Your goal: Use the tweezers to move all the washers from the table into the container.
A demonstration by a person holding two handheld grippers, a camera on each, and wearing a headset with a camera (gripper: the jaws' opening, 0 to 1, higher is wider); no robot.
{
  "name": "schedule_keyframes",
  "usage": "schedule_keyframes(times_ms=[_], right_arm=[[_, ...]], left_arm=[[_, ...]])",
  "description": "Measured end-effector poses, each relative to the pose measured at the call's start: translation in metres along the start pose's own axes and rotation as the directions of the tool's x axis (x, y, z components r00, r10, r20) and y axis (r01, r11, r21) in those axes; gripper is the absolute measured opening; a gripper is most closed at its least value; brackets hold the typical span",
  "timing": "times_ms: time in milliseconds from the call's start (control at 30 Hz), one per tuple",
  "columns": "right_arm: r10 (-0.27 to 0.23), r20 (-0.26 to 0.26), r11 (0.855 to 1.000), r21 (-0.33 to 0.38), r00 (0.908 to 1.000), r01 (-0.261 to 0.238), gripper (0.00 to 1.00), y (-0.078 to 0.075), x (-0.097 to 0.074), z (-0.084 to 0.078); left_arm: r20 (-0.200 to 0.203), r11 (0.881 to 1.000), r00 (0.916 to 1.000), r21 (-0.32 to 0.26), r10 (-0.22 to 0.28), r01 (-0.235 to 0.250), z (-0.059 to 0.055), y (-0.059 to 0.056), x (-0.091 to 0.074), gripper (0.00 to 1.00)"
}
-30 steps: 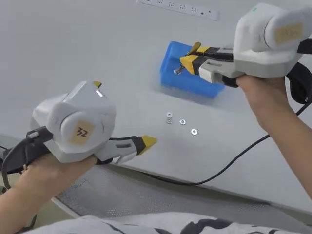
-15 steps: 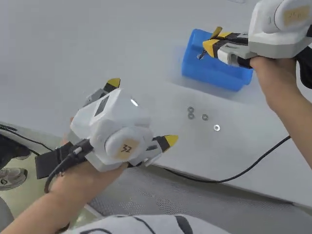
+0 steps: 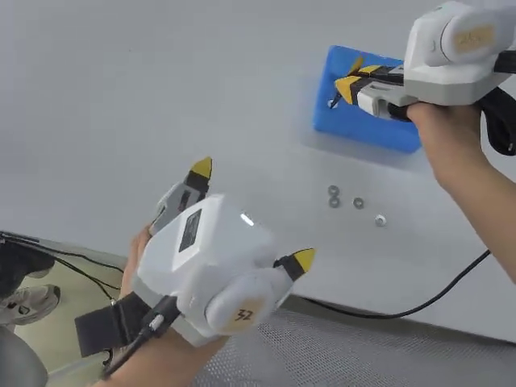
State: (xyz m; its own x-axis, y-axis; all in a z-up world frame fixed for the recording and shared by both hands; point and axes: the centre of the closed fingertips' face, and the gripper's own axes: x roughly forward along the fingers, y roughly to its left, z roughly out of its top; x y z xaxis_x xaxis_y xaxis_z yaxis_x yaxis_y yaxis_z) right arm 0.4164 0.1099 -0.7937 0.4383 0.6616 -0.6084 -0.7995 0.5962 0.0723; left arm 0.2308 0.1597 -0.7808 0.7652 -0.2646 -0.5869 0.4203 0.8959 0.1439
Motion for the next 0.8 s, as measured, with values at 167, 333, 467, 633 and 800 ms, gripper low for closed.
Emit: schedule_keyframes(times_ms=[167, 333, 467, 633, 800], right_arm=[[-0.005, 0.002, 1.0, 0.02, 1.0, 0.005, 0.03, -0.001, -0.003, -0.001], [-0.018, 0.002, 0.999, 0.034, 0.9998, 0.018, 0.04, -0.004, -0.003, -0.002], [-0.037, 0.045, 0.998, 0.053, 0.9983, 0.035, 0.04, -0.003, -0.013, 0.006], [-0.034, 0.068, 0.999, 0.031, 0.9971, 0.032, 0.04, 0.003, -0.029, 0.013], [-0.039, 0.112, 0.999, 0.02, 0.9929, 0.037, 0.03, 0.013, -0.06, 0.019]], left_arm=[[-0.016, 1.0, 0.9999, 0.009, -0.002, 0.002, -0.004, -0.002, 0.001, 0.94], [-0.014, 1.0, 0.9997, -0.007, -0.019, 0.019, -0.004, -0.003, 0.002, 0.95], [-0.031, 0.999, 0.9985, -0.031, -0.045, 0.044, -0.006, -0.005, 0.004, 0.95], [-0.041, 0.999, 0.9981, -0.009, -0.045, 0.045, -0.007, -0.006, 0.004, 0.95], [-0.02, 0.998, 0.9985, -0.03, -0.051, 0.05, -0.003, -0.004, 0.004, 0.94]])
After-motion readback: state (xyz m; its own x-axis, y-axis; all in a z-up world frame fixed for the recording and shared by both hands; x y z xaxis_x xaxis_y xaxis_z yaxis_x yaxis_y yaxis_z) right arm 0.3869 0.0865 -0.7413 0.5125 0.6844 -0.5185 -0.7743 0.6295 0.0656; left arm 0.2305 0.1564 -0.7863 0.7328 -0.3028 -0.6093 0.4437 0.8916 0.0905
